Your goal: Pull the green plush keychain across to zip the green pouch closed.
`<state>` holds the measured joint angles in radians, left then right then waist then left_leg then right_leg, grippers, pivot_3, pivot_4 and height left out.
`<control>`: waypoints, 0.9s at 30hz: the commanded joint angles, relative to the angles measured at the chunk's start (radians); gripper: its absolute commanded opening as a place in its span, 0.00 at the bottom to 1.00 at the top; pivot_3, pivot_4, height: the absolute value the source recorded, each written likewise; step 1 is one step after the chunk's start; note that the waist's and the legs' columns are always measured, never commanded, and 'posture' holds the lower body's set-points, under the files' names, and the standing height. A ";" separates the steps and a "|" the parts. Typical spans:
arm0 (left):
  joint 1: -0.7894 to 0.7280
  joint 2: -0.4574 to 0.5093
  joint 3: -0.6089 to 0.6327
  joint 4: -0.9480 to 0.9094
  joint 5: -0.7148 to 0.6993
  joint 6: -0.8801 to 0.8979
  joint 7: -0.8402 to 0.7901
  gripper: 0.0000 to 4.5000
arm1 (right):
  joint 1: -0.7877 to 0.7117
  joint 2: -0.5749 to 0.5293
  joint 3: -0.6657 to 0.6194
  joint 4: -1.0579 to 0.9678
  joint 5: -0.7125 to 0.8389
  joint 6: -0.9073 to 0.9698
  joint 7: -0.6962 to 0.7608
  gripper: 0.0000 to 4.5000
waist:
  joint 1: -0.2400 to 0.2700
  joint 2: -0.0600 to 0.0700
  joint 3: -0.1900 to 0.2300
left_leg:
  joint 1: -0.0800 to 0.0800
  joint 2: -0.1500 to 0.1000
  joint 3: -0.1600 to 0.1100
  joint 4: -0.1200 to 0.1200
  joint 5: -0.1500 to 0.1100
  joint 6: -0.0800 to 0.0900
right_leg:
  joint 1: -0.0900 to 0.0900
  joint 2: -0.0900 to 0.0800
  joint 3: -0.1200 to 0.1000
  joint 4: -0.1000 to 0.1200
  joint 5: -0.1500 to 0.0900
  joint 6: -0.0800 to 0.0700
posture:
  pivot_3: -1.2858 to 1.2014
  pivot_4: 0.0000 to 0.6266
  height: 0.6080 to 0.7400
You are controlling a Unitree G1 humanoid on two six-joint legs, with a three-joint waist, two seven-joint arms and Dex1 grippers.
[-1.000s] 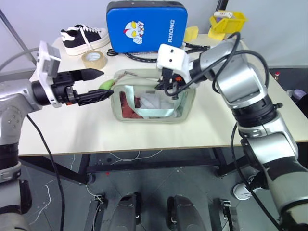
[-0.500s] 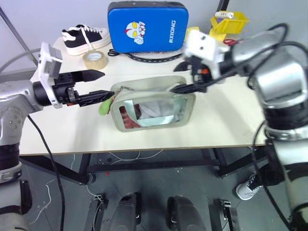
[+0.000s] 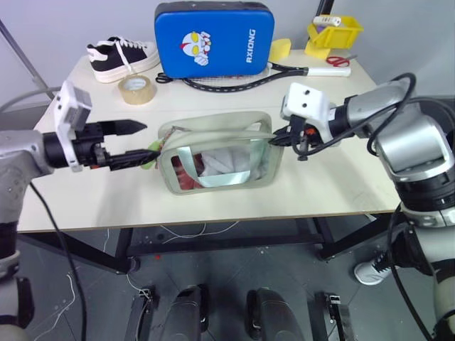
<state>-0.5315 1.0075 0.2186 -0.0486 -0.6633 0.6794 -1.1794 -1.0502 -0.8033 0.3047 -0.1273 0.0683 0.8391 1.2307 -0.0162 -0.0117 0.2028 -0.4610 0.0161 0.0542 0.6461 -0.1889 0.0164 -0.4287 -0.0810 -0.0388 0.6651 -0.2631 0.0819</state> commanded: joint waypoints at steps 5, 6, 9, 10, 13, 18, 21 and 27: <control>-0.003 0.012 -0.033 0.019 0.090 -0.102 -0.020 1.00 | -0.016 -0.024 -0.034 -0.079 0.046 0.043 -0.020 0.01 | 0.005 0.000 0.000 | 0.000 0.000 -0.001 0.000 0.000 0.000 | 0.000 -0.002 0.000 -0.001 -0.002 -0.003 | 0.52 0.24 1.00; -0.015 0.003 -0.044 0.032 0.105 -0.111 -0.012 1.00 | -0.016 -0.025 -0.034 -0.077 0.047 0.041 -0.022 0.01 | 0.006 0.000 0.000 | 0.000 0.000 -0.001 0.000 0.000 0.000 | 0.000 -0.002 0.000 -0.001 -0.002 -0.003 | 0.52 0.24 1.00; -0.042 -0.011 -0.067 0.067 0.138 -0.127 0.001 1.00 | -0.014 -0.028 -0.035 -0.074 0.053 0.039 -0.026 0.01 | 0.004 0.000 0.000 | -0.001 -0.001 0.000 0.000 0.000 0.000 | 0.000 -0.002 0.000 -0.001 -0.002 -0.003 | 0.52 0.24 1.00; -0.046 -0.014 -0.071 0.079 0.153 -0.143 0.003 0.94 | -0.012 -0.029 -0.035 -0.073 0.053 0.038 -0.028 0.00 | 0.004 0.000 0.000 | -0.001 -0.001 0.000 0.000 0.000 0.000 | 0.000 -0.002 0.000 -0.001 -0.001 -0.003 | 0.52 0.24 1.00; -0.053 -0.014 -0.074 0.114 0.172 -0.159 -0.003 0.71 | -0.010 -0.032 -0.038 -0.069 0.058 0.039 -0.034 0.00 | 0.002 0.000 0.000 | -0.001 0.000 0.000 0.000 0.000 0.000 | 0.000 -0.001 0.000 -0.001 0.000 0.000 | 0.52 0.24 1.00; -0.055 -0.009 -0.072 0.140 0.185 -0.171 -0.022 0.12 | -0.007 -0.038 -0.039 -0.065 0.070 0.037 -0.047 0.00 | 0.002 0.000 0.000 | -0.001 0.000 0.000 0.000 0.000 0.000 | 0.000 -0.001 0.000 -0.001 0.000 0.000 | 0.52 0.24 1.00; -0.064 -0.009 -0.073 0.143 0.191 -0.179 -0.032 0.01 | -0.006 -0.040 -0.040 -0.063 0.074 0.035 -0.052 0.00 | 0.003 0.000 0.000 | -0.001 0.000 0.000 0.000 0.000 0.000 | 0.000 -0.001 0.000 -0.001 0.000 0.000 | 0.52 0.24 1.00; -0.239 -0.117 -0.047 0.115 0.099 -0.095 0.037 0.01 | -0.002 -0.030 -0.035 -0.060 0.084 0.032 -0.067 0.00 | 0.008 0.000 0.000 | -0.001 -0.001 0.000 0.002 0.000 0.000 | 0.000 -0.001 -0.001 -0.001 0.000 0.000 | 0.52 0.24 1.00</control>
<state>-0.7302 0.9010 0.1380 0.1100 -0.5201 0.5695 -1.1616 -1.0406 -0.8333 0.3046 -0.1699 0.1414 0.8855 1.1737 -0.0082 -0.0119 0.2027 -0.4625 0.0151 0.0538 0.6480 -0.1892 0.0169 -0.4281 -0.0821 -0.0393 0.6646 -0.2628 0.0818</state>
